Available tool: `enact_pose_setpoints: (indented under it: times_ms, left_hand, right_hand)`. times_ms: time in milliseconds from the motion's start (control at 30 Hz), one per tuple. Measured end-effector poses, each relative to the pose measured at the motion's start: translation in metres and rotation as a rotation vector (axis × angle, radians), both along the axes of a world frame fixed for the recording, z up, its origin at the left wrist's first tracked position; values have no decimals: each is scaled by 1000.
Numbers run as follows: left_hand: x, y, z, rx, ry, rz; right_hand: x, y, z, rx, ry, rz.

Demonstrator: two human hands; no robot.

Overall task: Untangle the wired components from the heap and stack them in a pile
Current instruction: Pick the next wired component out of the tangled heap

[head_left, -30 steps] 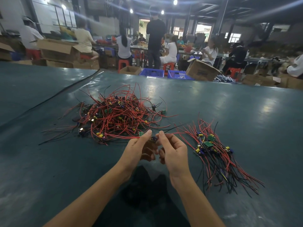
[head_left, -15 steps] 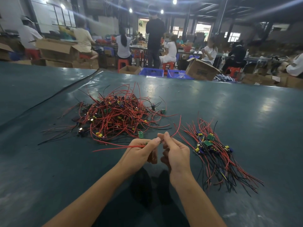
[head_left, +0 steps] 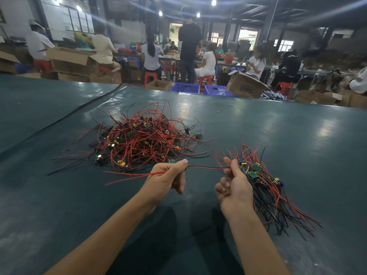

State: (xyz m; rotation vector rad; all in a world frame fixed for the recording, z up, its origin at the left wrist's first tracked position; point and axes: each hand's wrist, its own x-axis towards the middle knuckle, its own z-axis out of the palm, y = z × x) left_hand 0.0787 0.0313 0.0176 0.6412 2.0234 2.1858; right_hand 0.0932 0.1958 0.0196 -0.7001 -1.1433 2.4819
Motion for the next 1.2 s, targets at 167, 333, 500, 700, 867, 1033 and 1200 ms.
enact_pose_setpoints:
  times_ms: [167, 333, 500, 700, 867, 1033, 1200]
  left_hand:
    - [0, 3, -3, -24, 35, -11]
    - [0, 6, -9, -93, 56, -81]
    - [1, 5, -6, -133, 38, -139]
    - [3, 4, -3, -43, -60, -92]
    - [3, 3, -1, 105, -172, -126]
    - [6, 3, -2, 22, -197, -206]
    - [0, 3, -3, 36, -265, -57]
  right_hand:
    - [10, -26, -1, 263, -2, 184]
    - [16, -43, 1, 417, -5, 301]
    - [8, -7, 7, 229, -1, 58]
    - [2, 7, 3, 156, 87, -51]
    - [9, -16, -2, 290, 219, 287]
    - [19, -40, -6, 648, 344, 538]
    - [12, -31, -7, 639, 46, 312]
